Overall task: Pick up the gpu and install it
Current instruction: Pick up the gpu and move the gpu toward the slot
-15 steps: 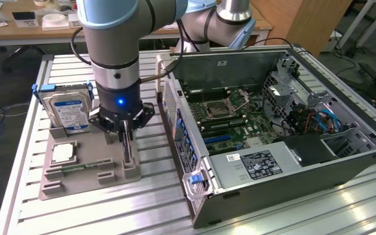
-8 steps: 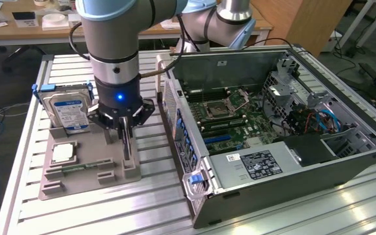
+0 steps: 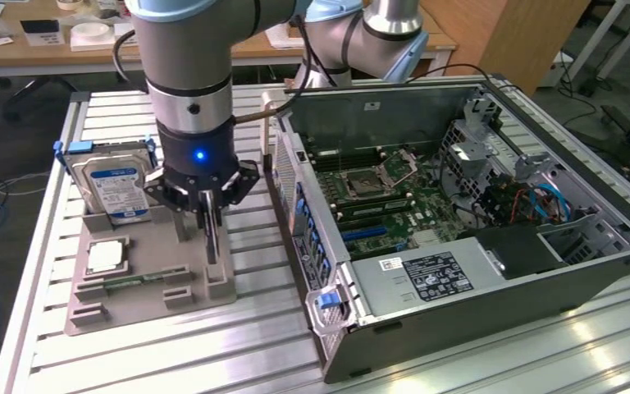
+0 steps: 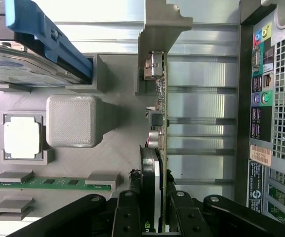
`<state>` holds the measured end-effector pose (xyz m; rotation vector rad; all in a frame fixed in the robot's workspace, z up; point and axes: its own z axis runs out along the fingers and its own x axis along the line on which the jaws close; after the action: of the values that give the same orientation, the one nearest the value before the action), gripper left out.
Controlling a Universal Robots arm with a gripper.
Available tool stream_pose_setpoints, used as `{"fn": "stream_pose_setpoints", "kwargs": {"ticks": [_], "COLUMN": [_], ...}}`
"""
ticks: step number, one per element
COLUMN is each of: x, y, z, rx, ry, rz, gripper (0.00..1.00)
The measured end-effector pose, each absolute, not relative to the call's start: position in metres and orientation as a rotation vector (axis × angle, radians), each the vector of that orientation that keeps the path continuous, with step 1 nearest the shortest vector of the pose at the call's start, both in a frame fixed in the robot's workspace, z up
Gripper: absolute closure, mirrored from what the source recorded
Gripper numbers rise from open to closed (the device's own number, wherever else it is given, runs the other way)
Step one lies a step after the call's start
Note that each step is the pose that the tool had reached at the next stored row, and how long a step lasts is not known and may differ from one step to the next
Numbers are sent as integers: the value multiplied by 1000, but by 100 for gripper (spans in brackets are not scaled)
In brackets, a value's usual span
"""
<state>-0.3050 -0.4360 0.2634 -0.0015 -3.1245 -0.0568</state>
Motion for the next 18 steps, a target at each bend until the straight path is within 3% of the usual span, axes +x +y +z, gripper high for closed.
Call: {"fn": "stream_pose_setpoints", "kwargs": {"ticks": [18], "x": [-305], "y": [-436], "z": [285], "rx": [-1], "ry": [-3124], "rz": [-61], "gripper": [72]}}
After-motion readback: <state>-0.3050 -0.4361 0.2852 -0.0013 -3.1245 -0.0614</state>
